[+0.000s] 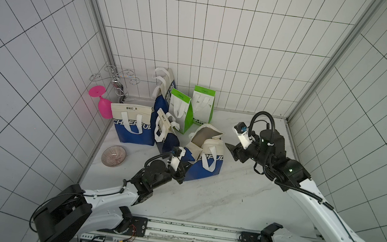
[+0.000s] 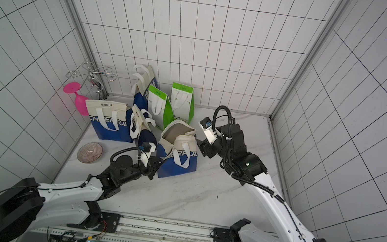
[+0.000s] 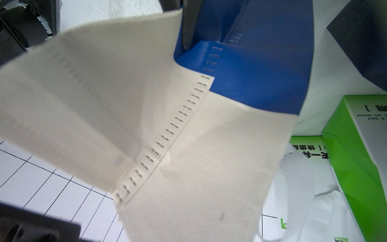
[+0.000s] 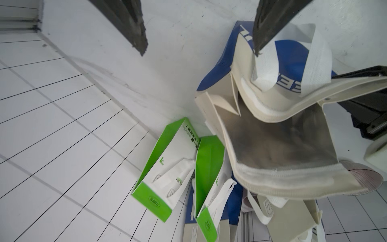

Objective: Open the takeout bag
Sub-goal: Move the takeout bag to the corner of the board.

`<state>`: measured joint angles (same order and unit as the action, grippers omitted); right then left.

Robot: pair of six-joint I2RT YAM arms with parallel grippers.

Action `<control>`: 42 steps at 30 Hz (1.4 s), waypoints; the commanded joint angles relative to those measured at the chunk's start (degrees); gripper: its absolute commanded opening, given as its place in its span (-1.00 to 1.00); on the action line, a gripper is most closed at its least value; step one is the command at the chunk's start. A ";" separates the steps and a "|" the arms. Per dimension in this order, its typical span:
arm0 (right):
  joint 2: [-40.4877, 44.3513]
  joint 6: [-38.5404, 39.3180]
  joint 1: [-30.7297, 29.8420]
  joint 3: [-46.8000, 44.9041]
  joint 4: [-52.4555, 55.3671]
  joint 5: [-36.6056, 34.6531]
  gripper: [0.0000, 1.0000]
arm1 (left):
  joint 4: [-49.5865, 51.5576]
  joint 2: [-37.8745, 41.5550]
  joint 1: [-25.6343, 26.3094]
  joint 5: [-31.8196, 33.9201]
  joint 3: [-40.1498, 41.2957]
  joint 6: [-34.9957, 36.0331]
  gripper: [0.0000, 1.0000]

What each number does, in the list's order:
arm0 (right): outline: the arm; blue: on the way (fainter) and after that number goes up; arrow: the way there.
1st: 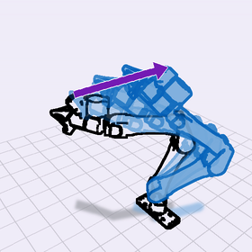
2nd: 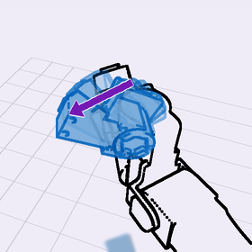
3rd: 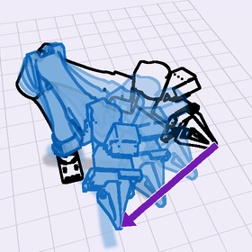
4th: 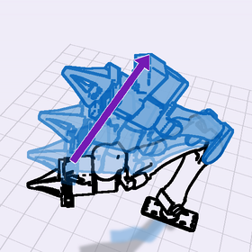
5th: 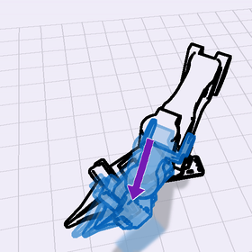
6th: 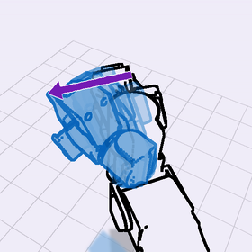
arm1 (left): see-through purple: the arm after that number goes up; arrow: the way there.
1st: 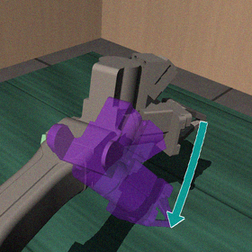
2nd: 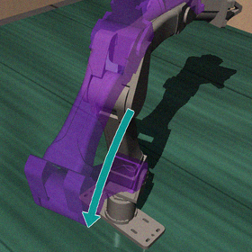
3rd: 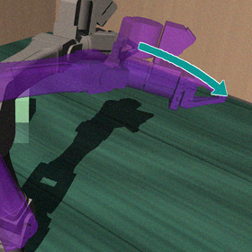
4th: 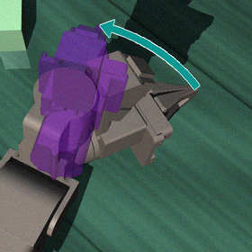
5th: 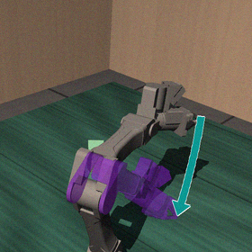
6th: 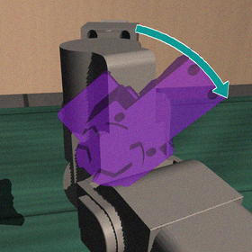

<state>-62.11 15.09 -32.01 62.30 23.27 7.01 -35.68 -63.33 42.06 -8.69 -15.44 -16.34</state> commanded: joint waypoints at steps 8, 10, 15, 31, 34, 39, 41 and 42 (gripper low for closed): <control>-4.23 -8.72 3.56 -8.08 -11.81 12.13 0.66 | 1.41 0.29 -0.01 -0.64 0.68 -0.46 -0.80; -5.13 -9.34 4.18 -8.32 -14.29 13.94 0.66 | 1.44 0.42 0.02 -0.52 0.71 -0.45 -0.67; -8.71 -8.96 4.84 -6.67 -13.68 23.53 0.46 | 1.74 0.55 0.04 -0.53 0.59 -0.27 -0.50; -3.48 -9.29 10.39 -7.64 -16.21 14.72 -1.00 | 5.40 4.28 0.10 2.66 0.90 0.39 0.09; -1.18 -10.65 14.34 -8.37 -16.64 12.22 -1.00 | 5.97 6.36 0.12 4.56 1.71 0.72 0.28; 0.35 -13.45 20.37 -10.50 -19.98 7.20 -1.00 | 6.87 8.74 0.04 7.98 2.70 0.65 0.43; -0.50 -14.01 22.61 -10.19 -21.04 5.29 -1.00 | 7.24 9.22 0.01 8.33 2.83 0.82 0.43; -1.01 -14.36 23.72 -10.06 -22.00 3.92 -1.00 | 7.21 9.28 0.11 8.40 2.87 0.85 0.43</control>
<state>-62.96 3.36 -10.87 54.70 7.81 15.88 -29.28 -54.83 42.06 -2.50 -13.30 -16.01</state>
